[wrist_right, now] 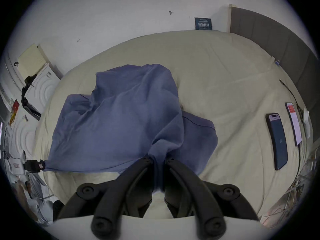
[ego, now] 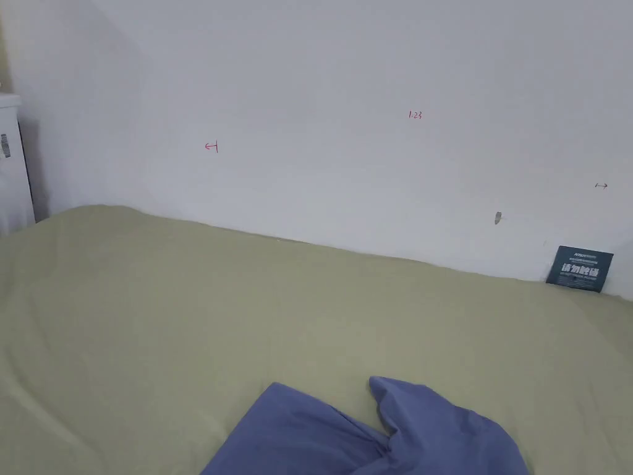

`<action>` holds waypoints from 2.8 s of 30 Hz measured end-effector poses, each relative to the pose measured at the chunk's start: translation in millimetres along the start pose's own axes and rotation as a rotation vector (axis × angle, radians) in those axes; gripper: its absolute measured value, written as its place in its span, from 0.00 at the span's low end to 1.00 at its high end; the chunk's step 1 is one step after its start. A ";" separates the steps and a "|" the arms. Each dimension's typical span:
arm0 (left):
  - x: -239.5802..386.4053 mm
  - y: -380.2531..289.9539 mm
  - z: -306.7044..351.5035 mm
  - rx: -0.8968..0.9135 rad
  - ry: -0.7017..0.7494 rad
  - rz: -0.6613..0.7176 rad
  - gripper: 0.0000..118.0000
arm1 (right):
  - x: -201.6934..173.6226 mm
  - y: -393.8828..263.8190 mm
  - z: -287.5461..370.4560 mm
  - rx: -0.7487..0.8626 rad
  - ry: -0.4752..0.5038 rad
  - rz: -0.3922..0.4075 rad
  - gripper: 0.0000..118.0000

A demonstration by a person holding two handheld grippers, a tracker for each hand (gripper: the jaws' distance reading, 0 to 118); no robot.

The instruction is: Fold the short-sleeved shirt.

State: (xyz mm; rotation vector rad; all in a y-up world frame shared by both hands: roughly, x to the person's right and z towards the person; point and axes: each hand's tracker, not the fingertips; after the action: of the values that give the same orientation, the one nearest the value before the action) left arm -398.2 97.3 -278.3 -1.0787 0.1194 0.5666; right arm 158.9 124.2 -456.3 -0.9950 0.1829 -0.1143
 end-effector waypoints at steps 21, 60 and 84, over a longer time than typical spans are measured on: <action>94.4 -25.9 77.1 0.395 0.128 -0.360 0.00 | -40.5 -25.5 126.0 0.256 -0.109 0.168 0.00; 27.4 22.0 -6.1 -0.089 0.089 -0.185 0.04 | -71.3 22.9 33.5 0.011 0.005 0.339 0.00; 13.2 16.4 -14.2 -0.131 0.036 -0.073 0.04 | -84.6 252.3 -216.9 -0.317 -0.007 0.582 0.88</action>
State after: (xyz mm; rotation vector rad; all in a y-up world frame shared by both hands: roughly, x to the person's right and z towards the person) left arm -392.5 95.8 -303.1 -1.2164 0.0742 0.4947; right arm 34.8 97.2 -775.3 -1.2185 0.4873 0.4624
